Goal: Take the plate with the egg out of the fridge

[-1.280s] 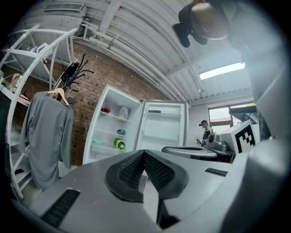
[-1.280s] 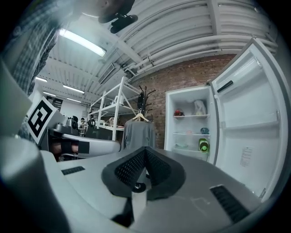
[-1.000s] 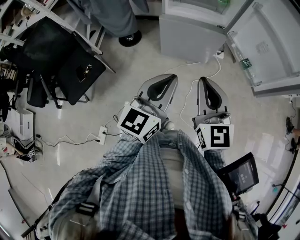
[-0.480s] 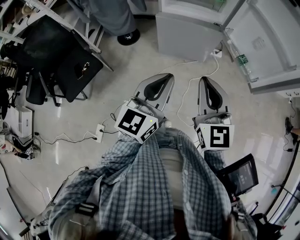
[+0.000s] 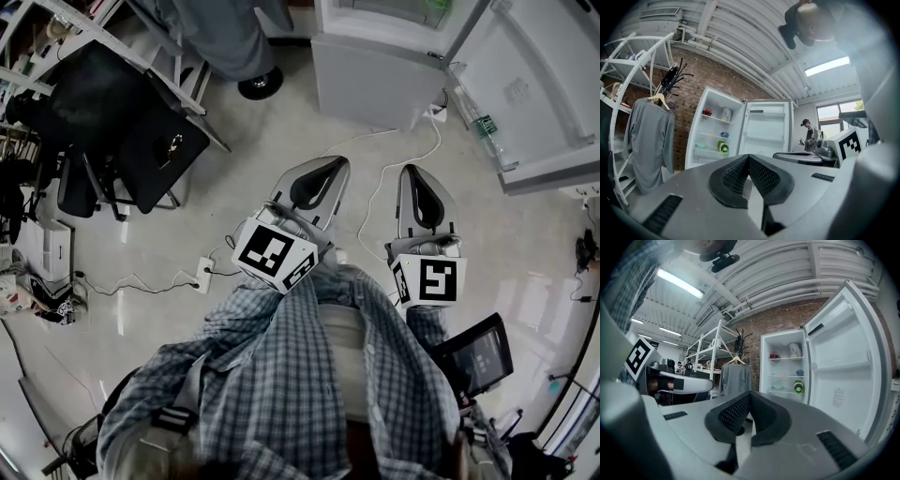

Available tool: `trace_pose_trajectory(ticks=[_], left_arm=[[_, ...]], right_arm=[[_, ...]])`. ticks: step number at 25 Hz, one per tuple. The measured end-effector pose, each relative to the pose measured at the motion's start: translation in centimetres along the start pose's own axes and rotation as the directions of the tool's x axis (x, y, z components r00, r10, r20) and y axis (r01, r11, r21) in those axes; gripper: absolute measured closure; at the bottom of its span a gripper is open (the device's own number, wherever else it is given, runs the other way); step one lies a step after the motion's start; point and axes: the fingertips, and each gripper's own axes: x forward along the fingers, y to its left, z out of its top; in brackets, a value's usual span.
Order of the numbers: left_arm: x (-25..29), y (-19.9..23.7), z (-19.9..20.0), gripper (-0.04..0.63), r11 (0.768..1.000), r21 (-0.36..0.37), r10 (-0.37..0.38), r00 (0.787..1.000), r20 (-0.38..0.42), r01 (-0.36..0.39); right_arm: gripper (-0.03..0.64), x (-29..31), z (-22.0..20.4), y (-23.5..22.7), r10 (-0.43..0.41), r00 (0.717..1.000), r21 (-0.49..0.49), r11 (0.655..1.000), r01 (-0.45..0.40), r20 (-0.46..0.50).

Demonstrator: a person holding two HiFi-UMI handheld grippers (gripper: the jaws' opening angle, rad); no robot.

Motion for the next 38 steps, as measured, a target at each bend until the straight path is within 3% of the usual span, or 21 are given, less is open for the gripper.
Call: trace_pose_trajectory(ticks=[9,15,25,38], left_arm=[[4.3,2.7,0.3,0.589,0.999,-0.015,-0.050,0.999,0.005,0.050],[7.3,6.9,0.8,0.589,0.999,-0.029,-0.040,0.999,0.015,0.040],[12.3,13.1,1.5,0.589,0.997,-0.037,-0.068,0.998,0.014,0.068],[15.6,18.4,3.1,0.589,0.995,-0.042,-0.087,0.996,0.025,0.088]], right_arm=[[0.612,4.6,-0.4,-1.4,-0.002,1.000,0.014,1.000,0.003,-0.019],[0.611,9.2,0.1,-2.0,0.009,0.999,-0.010,1.000,-0.010,-0.035],[0.611,16.1,0.5,-4.4,-0.038,0.999,-0.016,0.999,0.037,-0.038],[0.612,22.1,1.5,-5.3,-0.058,0.997,-0.035,0.998,0.056,-0.052]])
